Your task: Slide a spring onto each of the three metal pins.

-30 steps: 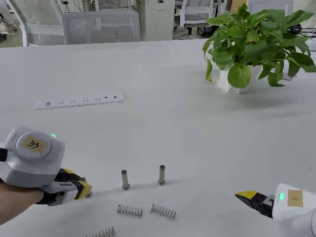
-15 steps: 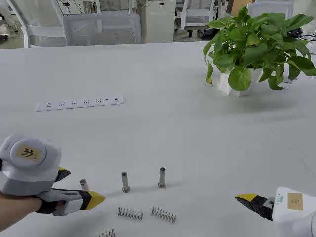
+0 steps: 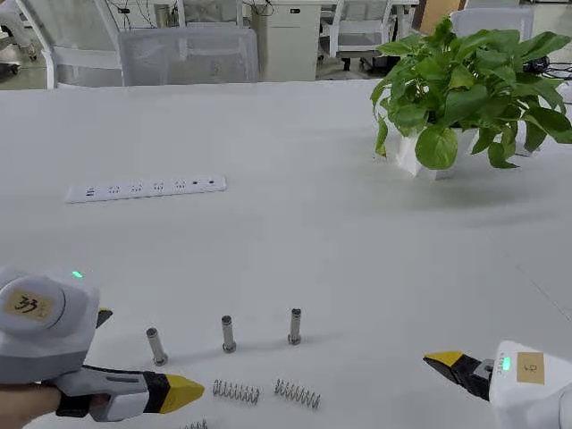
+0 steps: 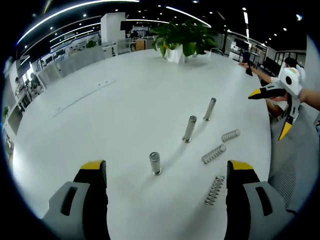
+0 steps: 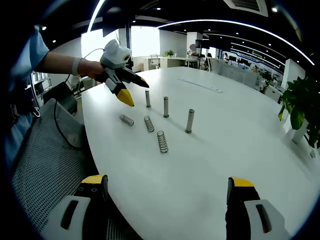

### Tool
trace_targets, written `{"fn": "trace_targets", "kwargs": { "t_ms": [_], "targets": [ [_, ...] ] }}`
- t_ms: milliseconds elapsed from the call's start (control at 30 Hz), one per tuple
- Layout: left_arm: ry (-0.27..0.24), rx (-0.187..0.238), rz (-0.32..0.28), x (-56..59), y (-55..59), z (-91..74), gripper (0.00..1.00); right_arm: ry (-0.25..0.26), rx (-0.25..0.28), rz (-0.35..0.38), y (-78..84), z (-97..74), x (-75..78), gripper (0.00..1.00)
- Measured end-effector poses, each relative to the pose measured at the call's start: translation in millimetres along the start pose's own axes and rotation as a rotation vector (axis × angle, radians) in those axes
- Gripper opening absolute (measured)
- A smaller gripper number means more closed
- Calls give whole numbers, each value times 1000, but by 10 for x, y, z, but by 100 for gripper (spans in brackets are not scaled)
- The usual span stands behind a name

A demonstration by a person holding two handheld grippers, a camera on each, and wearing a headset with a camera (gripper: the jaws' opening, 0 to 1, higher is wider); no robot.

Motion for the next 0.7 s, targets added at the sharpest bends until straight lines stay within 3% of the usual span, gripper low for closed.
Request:
{"fn": "trace_targets", "kwargs": {
  "t_ms": [267,400,433,533,700],
  "targets": [
    [4,31,5,51,87,-71,99,-11,-6,-8,-3,25,-21,99],
    [-3,54,46,76,115,-124,99,-13,-8,-12,-11,31,-22,99],
    [-14,82,70,80,107,-144,99,-13,-9,-13,-16,33,-19,99],
    [1,117,60,126,135,-186,99,-14,-9,-15,-16,46,-9,99],
    [14,141,79,223,212,-237,99,-24,-15,-28,-30,59,-16,99]
  ]
}}
Point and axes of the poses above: the centre of the closed fingertips' face, and the gripper's own axes: z roughly forward along the fingers, x roughly to its right, y roughly out of its underside, the point moved 9 cm from there along -z, roughly backward along the fingers, and after that the axes turned 9 degrees about y, right-handed, at the moved point
